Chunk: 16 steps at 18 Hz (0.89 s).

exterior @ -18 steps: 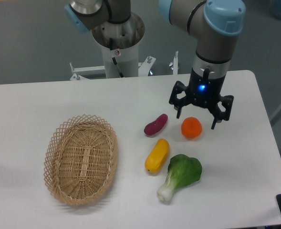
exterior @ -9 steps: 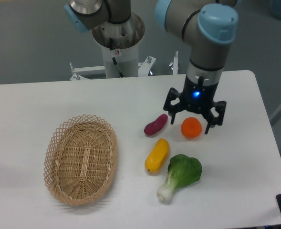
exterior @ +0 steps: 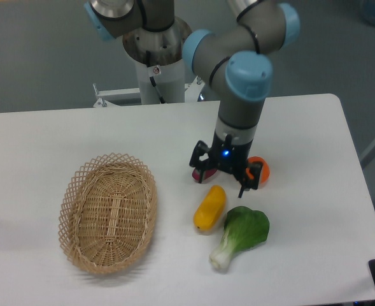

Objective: Pick up the mango from the table
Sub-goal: 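Move the open gripper over the yellow mango and lower onto it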

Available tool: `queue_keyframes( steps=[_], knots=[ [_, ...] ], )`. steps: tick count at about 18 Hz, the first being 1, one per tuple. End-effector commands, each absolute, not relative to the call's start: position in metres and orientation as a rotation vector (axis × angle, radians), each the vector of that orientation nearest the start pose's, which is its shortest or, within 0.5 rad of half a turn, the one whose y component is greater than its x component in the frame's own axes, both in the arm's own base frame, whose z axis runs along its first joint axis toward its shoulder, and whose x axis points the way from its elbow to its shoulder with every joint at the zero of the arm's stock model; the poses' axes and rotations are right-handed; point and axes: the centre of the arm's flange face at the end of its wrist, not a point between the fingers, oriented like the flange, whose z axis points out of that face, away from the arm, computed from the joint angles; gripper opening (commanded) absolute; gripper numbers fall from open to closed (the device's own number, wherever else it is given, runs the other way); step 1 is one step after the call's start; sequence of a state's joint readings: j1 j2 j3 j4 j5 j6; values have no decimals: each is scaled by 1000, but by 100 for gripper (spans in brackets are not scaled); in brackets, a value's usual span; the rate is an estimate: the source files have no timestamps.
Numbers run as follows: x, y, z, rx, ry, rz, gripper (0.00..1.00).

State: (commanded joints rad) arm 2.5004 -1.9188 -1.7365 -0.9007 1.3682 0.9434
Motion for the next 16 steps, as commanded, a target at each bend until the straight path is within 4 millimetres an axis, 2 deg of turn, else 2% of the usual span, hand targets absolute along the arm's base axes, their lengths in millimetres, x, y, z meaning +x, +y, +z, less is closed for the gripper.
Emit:
queue_keyframes(
  steps=[2, 7, 9, 16],
  knots=[
    [-385, 490, 277, -2922, 72, 65, 100],
    [-389, 498, 242, -2950, 70, 58, 100],
    [-381, 501, 225, -2952, 81, 58, 100],
    [-377, 499, 203, -2976, 101, 98, 100]
  ],
)
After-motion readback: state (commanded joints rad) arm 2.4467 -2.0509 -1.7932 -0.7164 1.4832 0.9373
